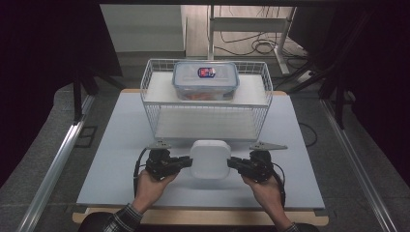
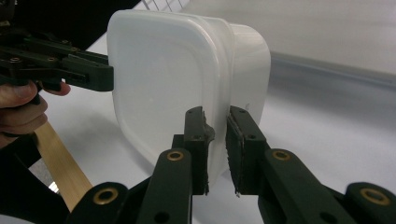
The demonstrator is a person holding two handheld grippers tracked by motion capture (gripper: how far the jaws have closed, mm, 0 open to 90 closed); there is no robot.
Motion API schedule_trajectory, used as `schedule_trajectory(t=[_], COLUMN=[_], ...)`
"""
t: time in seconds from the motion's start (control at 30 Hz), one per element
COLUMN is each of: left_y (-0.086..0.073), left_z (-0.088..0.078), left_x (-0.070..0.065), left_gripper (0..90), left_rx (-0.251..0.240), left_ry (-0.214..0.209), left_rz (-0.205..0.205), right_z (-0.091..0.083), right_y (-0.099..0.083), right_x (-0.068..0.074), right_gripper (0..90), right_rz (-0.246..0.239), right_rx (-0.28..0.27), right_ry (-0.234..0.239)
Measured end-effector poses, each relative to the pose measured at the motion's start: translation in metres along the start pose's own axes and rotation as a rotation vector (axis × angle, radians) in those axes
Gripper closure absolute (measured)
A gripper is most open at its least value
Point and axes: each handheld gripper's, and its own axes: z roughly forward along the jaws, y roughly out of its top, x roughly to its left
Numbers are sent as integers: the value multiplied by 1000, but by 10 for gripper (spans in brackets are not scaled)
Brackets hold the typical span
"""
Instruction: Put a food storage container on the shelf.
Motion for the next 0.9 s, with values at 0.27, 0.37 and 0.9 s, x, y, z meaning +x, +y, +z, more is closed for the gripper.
schedule_trajectory(t=[0.27,0.37,0.9], left_y=[23,32,88], left_z=[-13,-17,-45], left_x=[-5,-7,-16], left_gripper=[798,798,798], left_rx=[-27,-37,-91], left_ry=[12,23,52], left_rz=[44,57,117], right_z=[-8,-11,-29], right_y=[18,27,84], right_x=[4,6,15], right_gripper=[782,782,782], right_rz=[-31,-44,-92], right_rx=[-47,-61,-129], right_ry=[3,4,9])
